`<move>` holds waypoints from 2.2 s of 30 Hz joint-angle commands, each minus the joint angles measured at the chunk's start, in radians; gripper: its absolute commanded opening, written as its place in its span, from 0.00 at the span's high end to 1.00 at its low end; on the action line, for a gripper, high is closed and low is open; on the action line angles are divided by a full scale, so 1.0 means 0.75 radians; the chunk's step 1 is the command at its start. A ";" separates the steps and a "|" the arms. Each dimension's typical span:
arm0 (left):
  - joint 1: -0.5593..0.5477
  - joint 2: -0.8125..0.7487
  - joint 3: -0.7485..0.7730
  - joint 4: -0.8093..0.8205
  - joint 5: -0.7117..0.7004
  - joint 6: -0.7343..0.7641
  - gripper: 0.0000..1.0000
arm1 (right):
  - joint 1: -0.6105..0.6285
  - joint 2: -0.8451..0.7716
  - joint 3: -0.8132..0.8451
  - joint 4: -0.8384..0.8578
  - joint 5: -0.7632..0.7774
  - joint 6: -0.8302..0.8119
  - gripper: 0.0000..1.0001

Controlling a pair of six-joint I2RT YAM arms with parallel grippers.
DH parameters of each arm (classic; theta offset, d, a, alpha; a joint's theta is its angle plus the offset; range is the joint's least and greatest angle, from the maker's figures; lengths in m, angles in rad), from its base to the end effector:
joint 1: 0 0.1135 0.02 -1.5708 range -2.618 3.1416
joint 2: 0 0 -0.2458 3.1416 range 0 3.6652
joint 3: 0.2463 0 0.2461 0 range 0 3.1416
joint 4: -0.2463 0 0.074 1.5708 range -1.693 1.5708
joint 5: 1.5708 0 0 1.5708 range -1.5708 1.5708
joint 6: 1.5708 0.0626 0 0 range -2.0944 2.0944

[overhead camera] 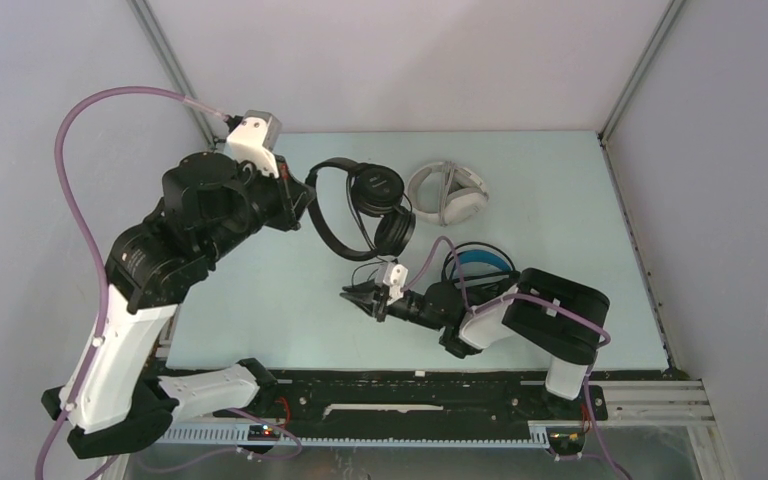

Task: Wrap the headphones
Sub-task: Wrap the headphones cable around the headphones.

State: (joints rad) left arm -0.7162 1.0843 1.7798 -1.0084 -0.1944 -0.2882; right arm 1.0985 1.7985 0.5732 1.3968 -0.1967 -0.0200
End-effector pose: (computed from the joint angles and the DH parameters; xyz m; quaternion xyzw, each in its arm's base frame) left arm 0.1427 -0.1082 0.4881 0.1151 0.7986 -0.2131 0.5510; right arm 0.1466 0.3138 0.1718 -0.4037 0.5034 0.4452 0.6209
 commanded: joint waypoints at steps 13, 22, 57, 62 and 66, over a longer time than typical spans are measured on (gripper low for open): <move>0.020 -0.043 0.233 -0.119 -0.036 0.088 1.00 | -0.218 -0.162 -0.171 0.094 0.162 0.200 1.00; 0.031 -0.024 0.286 -0.223 0.043 0.163 1.00 | -0.299 -0.198 -0.222 0.094 0.248 0.258 1.00; -0.055 -0.050 -0.232 -0.255 0.209 0.540 1.00 | -0.510 -0.529 0.025 -0.786 0.126 0.388 1.00; -0.132 -0.029 -0.321 -0.244 0.110 0.573 1.00 | -0.528 -0.646 0.161 -1.096 0.104 0.338 1.00; -0.160 -0.020 -0.399 -0.212 0.066 0.594 1.00 | -0.540 -0.694 0.340 -1.381 0.014 0.321 1.00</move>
State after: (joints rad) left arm -0.8169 1.0775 1.5204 -1.2167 -0.1055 0.1211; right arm 0.7067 1.3342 0.6838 0.5964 -0.1295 0.2539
